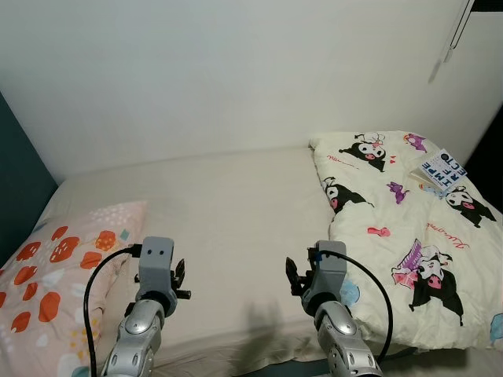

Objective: Clean up the room

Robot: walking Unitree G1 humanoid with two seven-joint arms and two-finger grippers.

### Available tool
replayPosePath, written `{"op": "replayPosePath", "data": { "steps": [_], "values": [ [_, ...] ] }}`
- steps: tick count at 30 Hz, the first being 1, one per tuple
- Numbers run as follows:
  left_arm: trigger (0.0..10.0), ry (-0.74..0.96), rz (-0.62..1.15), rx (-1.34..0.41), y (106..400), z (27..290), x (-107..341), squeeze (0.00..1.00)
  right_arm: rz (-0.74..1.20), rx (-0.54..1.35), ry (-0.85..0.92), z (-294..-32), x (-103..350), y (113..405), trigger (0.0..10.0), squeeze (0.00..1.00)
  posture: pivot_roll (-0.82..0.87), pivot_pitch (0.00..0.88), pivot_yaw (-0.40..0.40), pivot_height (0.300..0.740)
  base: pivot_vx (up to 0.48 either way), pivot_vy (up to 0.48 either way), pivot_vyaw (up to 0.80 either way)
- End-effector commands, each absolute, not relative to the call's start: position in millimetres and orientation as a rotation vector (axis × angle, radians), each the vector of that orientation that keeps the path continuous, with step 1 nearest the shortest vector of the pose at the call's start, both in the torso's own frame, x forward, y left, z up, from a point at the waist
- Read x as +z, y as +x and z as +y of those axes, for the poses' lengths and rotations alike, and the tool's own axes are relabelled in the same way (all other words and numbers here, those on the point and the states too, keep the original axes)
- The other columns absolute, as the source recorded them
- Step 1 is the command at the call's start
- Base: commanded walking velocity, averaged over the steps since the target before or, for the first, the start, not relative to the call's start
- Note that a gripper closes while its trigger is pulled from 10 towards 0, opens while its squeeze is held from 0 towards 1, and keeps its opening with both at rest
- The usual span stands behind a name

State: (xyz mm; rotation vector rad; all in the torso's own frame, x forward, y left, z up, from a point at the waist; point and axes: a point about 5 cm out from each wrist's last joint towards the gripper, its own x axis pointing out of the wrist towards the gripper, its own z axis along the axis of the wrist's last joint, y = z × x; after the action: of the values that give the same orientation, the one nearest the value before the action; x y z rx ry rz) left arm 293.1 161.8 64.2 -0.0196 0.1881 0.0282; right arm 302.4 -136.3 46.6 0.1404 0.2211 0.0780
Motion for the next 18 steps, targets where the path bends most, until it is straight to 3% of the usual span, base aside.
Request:
{"op": "replayPosePath", "data": {
  "steps": [1,18],
  "values": [
    [10.0,-0.056,0.212,0.058,290.9,162.6,60.0,0.00,0.234,0.068,0.141,-136.9,41.7,298.3,10.0,0.00,0.02,0.055,0.021,0.740,0.000,0.000,0.00],
    [10.0,-0.056,0.222,0.098,288.8,159.6,55.3,0.00,0.233,0.062,0.125,-138.9,39.6,294.9,10.0,0.00,0.00,0.051,0.011,0.740,0.000,0.000,0.00]
  ]
}}
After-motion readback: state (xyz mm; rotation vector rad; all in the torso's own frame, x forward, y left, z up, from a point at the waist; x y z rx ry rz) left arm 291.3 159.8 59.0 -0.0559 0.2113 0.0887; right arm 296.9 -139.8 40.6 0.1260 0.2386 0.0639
